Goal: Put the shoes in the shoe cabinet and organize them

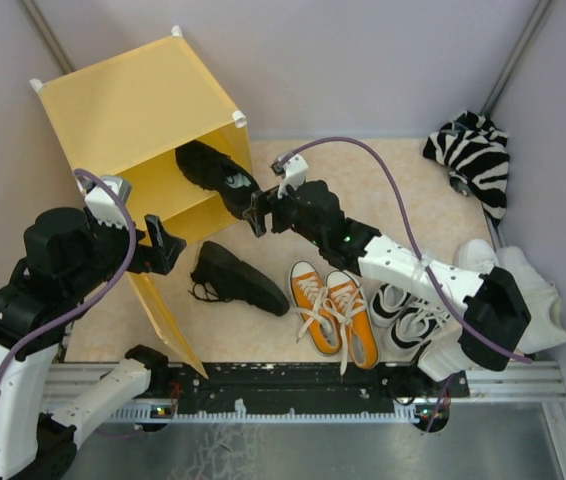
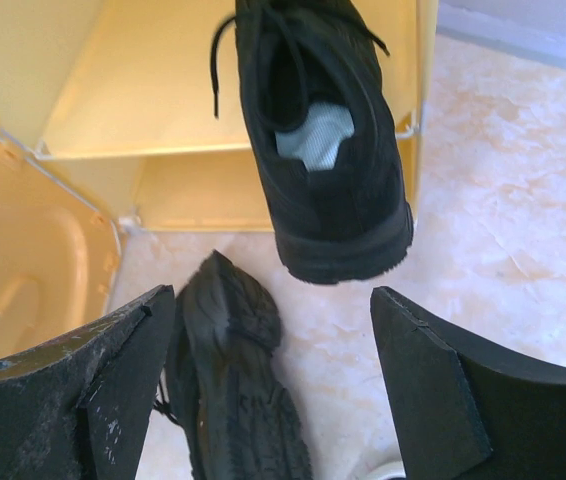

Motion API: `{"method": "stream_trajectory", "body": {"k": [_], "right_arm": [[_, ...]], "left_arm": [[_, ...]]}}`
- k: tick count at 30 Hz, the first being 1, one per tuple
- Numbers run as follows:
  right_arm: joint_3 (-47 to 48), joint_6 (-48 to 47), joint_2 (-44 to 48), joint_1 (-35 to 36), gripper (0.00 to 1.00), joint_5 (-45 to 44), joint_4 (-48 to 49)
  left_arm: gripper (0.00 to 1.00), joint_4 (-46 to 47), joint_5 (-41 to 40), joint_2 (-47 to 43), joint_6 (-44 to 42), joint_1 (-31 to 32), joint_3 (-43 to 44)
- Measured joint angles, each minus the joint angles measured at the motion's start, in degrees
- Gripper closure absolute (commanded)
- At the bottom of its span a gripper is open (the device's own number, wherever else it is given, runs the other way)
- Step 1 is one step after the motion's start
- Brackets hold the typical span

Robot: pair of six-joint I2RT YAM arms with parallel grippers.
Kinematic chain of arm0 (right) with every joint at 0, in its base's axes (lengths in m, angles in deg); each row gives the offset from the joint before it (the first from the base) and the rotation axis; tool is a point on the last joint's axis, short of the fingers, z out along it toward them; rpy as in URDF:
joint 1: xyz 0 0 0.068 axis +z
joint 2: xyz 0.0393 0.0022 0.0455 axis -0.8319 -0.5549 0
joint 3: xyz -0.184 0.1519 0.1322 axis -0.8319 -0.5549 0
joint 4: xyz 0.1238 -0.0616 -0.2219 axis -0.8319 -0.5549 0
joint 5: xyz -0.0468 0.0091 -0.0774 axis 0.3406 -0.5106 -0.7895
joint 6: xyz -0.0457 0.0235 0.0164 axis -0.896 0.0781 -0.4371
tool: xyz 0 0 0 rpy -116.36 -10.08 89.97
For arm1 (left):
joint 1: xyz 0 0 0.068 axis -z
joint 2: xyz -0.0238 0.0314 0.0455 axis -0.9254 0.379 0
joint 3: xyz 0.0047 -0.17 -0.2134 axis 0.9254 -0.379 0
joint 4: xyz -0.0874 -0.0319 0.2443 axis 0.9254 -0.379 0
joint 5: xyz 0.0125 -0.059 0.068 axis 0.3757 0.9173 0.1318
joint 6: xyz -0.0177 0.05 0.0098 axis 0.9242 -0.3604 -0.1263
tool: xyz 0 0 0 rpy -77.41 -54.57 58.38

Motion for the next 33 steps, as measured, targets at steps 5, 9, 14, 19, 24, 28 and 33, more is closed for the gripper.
{"method": "stream_trajectory", "body": {"k": [5,9,14,19,24,28,33], "right_arm": [[-3.0,-4.8,-0.5,-1.2,0.19,2.0,3.3],[-4.2,-9.8,-1.2,-2.0,0.19,4.0,8.2],[-3.9,-13.7,-4.2,-3.0,0.19,8.0,12.6],[-1.3,-16.0,-9.5,-3.5,0.19,10.3,13.2],[-0.1,-16.8,-12.3,-3.8,0.20,10.7,14.5],[0.6,-17.0,-13.4,-4.0,0.20,10.6,16.0],[2.9,-17.0,-14.9,-4.2,0.27,10.1,17.1]], "left_arm": [[0.01,0.1,-0.4,0.1,0.2,0.0,-0.1],[0.01,0.2,-0.5,0.0,0.3,0.0,-0.1],[0.01,0.3,-0.8,0.1,0.4,0.0,-0.1],[0.01,0.3,-0.9,0.0,0.4,0.0,-0.1],[0.01,0.3,-0.9,0.0,0.4,0.0,-0.1],[0.01,0.3,-1.0,0.0,0.3,0.0,-0.1],[0.01,0.3,-1.2,0.0,0.3,0.0,-0.1]]}}
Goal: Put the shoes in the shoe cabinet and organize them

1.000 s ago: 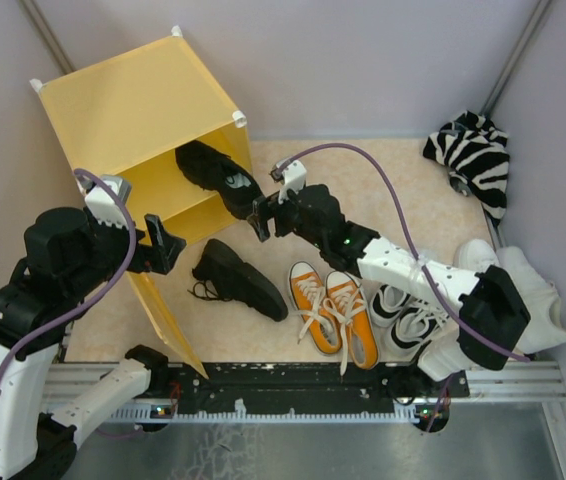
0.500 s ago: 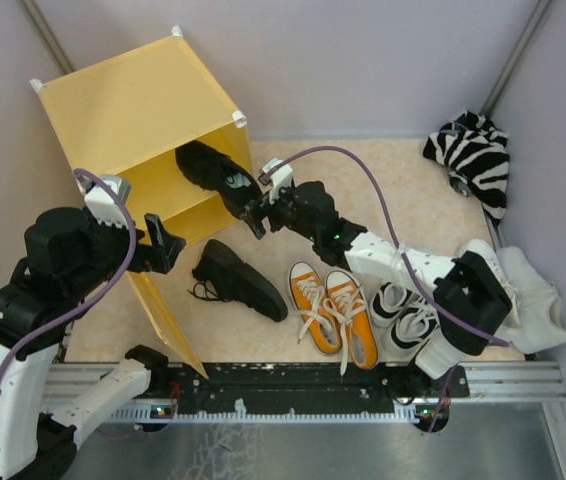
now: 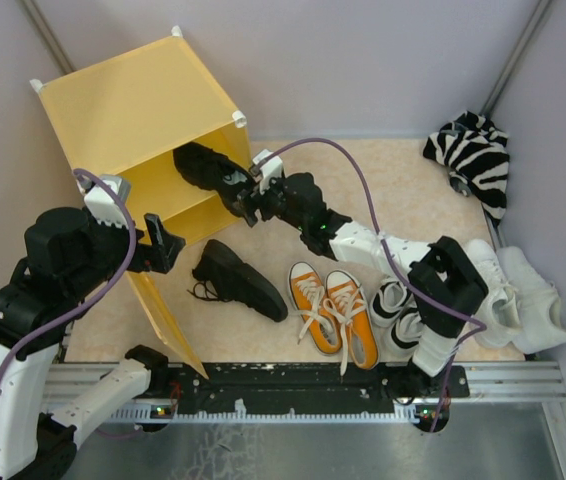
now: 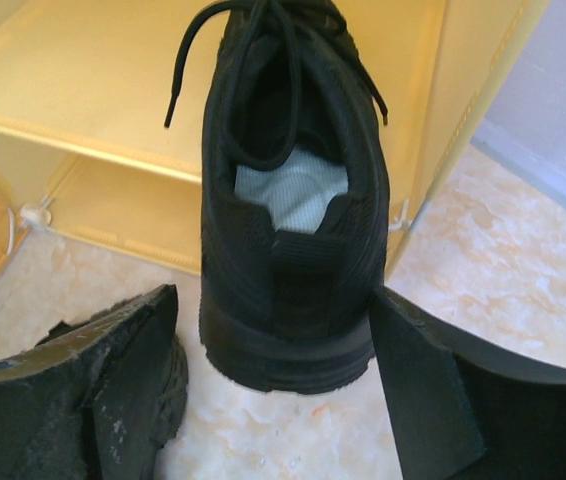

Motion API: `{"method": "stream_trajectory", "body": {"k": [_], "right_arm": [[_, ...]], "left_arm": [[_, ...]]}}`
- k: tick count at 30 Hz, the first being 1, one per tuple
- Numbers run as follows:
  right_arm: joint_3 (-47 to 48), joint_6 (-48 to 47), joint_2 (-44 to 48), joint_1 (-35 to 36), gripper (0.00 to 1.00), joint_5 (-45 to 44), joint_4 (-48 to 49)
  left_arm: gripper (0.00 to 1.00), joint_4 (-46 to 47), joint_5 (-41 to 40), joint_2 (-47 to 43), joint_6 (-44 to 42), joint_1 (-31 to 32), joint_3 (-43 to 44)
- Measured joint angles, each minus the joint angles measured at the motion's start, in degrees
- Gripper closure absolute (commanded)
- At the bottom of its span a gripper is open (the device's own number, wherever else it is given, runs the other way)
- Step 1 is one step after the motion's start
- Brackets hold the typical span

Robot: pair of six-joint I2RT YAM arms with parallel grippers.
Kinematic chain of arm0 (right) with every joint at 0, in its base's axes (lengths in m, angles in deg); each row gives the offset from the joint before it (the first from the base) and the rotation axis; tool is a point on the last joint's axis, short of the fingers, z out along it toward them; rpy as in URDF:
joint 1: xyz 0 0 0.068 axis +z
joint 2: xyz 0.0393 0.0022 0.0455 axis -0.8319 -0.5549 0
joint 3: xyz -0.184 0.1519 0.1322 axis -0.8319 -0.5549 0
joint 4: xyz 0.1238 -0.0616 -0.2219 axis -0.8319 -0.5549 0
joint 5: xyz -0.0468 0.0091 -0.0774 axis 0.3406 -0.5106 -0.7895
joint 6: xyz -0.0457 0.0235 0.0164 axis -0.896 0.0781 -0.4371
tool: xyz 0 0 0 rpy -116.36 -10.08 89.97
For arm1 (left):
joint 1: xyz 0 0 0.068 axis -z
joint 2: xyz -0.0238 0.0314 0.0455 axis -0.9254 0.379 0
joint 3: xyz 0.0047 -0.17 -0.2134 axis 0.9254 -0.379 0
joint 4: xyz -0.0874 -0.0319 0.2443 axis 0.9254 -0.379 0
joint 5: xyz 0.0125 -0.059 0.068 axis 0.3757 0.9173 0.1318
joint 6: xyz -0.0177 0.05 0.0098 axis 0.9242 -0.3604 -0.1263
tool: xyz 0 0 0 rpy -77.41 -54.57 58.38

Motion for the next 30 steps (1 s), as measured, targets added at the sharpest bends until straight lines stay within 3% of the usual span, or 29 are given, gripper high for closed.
{"method": "stream_trajectory", "body": {"k": [3,8,10,23,30], "right_arm": [[1.2,0.2,-1.2,0.0,0.37,-0.2,0.5],[2.7,2.2,-2.7,0.0,0.91,-0.4,0.9],[3.1,2.8,-3.0,0.1,1.00,-0.5,0.9],[6.5,4.6,-3.2,1.2,1.00,-5.0,0.3],[15.2,6.4,-8.6,1.9,1.00,-9.2,-0.6]], "left_arm": [[0.01,0.0,-0.1,0.0,0.0,0.0,0.0],[0.01,0.0,-0.1,0.0,0.0,0.0,0.0],[0.01,0.0,-0.1,0.0,0.0,0.0,0.0],[0.01,0.0,-0.2,-0.1,0.0,0.0,0.0],[0.01,-0.1,-0.2,-0.2,0.0,0.0,0.0]]}}
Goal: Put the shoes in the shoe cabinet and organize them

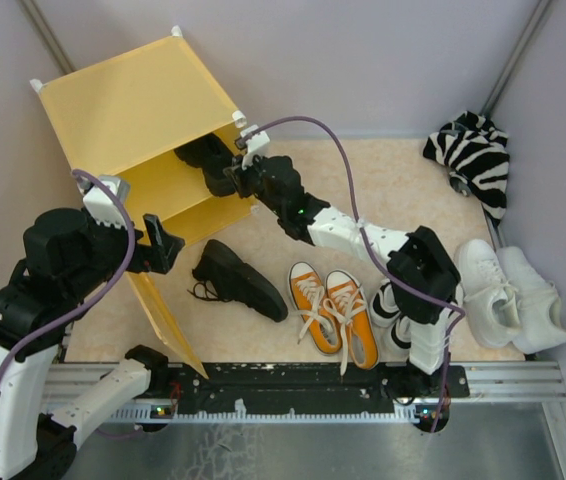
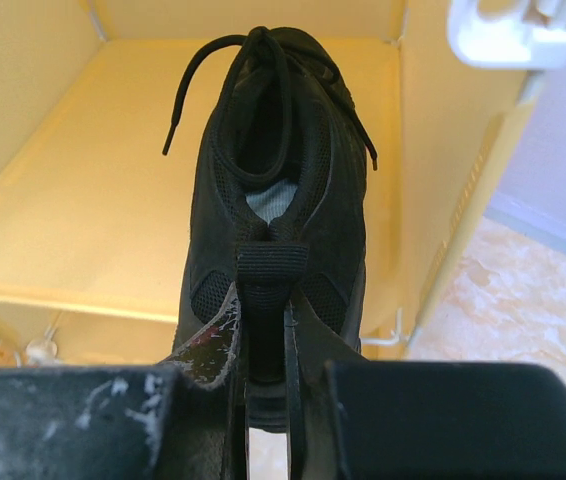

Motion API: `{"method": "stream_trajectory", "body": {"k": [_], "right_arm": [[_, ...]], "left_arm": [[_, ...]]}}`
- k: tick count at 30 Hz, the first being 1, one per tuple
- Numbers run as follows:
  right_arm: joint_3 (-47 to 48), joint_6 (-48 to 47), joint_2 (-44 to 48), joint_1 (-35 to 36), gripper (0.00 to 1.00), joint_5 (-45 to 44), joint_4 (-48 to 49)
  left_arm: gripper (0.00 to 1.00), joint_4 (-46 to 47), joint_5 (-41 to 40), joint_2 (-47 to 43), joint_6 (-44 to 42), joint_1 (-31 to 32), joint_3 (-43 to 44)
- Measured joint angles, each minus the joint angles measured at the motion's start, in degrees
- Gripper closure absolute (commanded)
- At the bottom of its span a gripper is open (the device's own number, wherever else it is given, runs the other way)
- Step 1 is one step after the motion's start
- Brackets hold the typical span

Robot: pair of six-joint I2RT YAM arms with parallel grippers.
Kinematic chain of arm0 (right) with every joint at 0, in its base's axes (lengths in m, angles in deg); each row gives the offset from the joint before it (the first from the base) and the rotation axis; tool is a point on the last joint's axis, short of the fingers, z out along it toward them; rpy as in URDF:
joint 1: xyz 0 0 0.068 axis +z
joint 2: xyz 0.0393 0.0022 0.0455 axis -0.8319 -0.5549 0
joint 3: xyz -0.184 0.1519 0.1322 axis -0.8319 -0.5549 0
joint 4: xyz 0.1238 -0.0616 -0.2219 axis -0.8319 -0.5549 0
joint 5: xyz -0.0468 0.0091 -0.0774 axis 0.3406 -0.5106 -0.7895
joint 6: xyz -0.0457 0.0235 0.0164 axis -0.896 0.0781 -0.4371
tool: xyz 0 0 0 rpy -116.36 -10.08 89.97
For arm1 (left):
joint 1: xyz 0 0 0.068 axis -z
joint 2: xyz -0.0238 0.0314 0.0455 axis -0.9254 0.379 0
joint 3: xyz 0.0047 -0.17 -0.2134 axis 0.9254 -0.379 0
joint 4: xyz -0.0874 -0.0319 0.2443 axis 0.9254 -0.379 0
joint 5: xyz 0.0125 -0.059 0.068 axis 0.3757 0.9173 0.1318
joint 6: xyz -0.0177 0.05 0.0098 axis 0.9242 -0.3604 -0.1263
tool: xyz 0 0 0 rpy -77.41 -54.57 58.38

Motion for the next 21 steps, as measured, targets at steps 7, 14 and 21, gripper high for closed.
{"method": "stream_trajectory", "body": {"k": [7,14,21], "right_arm": [[7.2,0.3,-7.0,2.0,1.00,-3.7,0.6],[11.6,-0.4,-14.4,3.1,1.00,-6.2,5.3],[16.1,-3.6,-18.6,3.3,1.00,-9.4,8.1]], "left_arm": [[0.01,-0.3,0.0,-0.9,0.0,0.0,0.0],[0.01,-0.8,0.0,-1.6,0.0,0.0,0.2],[0.01,-1.0,-0.4,-2.4,0.0,0.0,0.2]]}}
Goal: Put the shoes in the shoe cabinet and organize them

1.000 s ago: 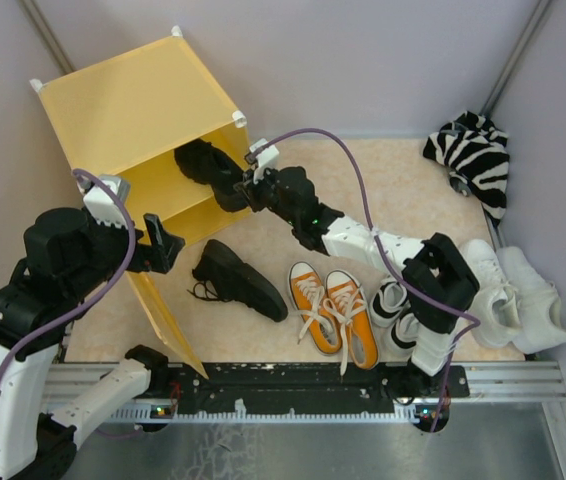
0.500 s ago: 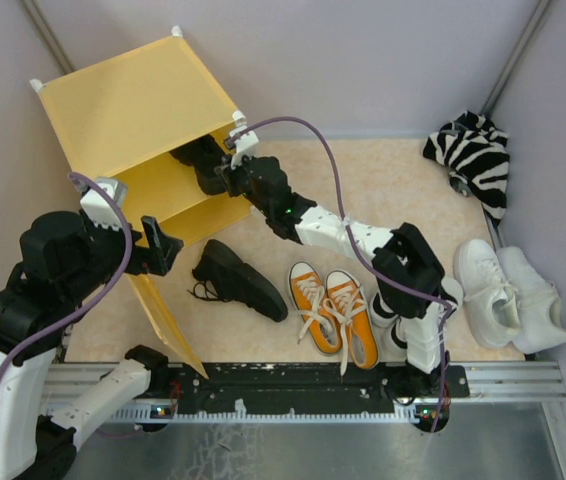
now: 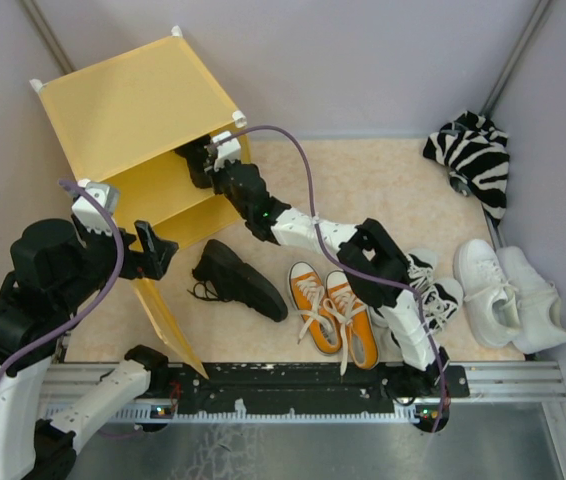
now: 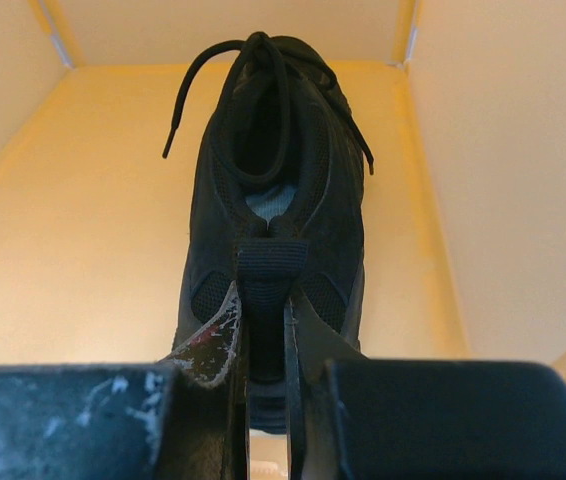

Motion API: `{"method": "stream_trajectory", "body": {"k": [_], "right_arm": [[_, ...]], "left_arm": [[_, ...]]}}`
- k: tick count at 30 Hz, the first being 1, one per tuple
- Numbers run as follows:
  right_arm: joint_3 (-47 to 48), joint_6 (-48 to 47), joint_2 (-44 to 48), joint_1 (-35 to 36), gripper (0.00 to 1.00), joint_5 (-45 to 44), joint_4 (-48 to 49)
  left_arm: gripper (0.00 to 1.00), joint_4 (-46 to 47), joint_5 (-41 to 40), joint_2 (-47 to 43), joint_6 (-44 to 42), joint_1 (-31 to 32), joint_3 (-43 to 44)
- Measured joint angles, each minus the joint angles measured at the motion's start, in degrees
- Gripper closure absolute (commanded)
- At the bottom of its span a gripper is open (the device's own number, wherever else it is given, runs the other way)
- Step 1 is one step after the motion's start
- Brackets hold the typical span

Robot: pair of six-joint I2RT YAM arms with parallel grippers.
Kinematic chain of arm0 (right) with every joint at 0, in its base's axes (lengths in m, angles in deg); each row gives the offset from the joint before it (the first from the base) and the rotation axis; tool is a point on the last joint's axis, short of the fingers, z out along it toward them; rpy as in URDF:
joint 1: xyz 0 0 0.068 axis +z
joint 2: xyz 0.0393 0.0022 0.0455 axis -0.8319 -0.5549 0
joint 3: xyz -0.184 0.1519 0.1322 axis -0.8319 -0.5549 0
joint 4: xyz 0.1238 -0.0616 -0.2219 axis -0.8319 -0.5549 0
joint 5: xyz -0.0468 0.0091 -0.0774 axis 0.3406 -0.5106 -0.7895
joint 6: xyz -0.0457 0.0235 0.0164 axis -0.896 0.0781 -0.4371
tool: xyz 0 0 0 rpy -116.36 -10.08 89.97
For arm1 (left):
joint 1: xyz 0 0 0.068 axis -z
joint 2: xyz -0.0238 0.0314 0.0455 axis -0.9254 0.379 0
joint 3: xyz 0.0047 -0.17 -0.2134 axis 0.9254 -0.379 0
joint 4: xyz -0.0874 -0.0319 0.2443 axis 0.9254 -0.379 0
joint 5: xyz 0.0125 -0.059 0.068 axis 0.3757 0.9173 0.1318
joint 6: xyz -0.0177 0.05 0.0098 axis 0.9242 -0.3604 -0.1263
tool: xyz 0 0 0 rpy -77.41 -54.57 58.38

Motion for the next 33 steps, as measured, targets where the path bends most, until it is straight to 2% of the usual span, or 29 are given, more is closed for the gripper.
{"method": "stream_trajectory", "body": {"k": [2,3,5,7,8,10,13,18,24,29,33], "right_arm": [[1.0,-1.3,-1.1,0.0,1.00,-1.1,0.3],[1.3,-1.7,-1.4,0.0,0.95,-1.4,0.2],[1.5,-2.4,-1.6,0.0,0.64,-1.7,0.2],[1.7,-2.6,-1.6,0.0,0.41,-2.1,0.8],[1.7,-2.8,-1.6,0.0,0.35,-2.4,1.4],[1.7,-2.5,-1.6,0.0,0.28,-3.0,3.1],[0.6,-2.6,-1.2,0.0,0.25,-3.1,6.1],[-6.3,-1.3,3.5,0.0,0.24,-1.1,6.4],[-21.4,0.6,18.8,0.0,0.20,1.6,2.6],[-30.0,0.9,33.2,0.0,0.15,7.1,-7.8],[-30.6,-2.5,38.1,0.0,0.15,16.3,-22.5]], "left_arm": [[0.01,0.0,-0.1,-0.2,0.0,0.0,0.0],[0.01,0.0,-0.2,-0.2,0.0,0.0,0.0],[0.01,0.0,-0.2,-0.3,0.0,0.0,0.0],[0.01,0.0,-0.2,-0.3,0.0,0.0,0.0],[0.01,0.0,-0.2,-0.3,0.0,0.0,0.0],[0.01,0.0,-0.2,-0.3,0.0,0.0,0.0],[0.01,0.0,-0.2,-0.3,0.0,0.0,0.0],[0.01,0.0,-0.4,-0.3,0.0,0.0,0.0],[0.01,0.1,-0.6,0.1,0.0,0.0,0.0],[0.01,0.3,-0.6,0.6,0.0,0.0,0.0],[0.01,0.4,-0.6,1.0,0.0,0.0,0.0]]}}
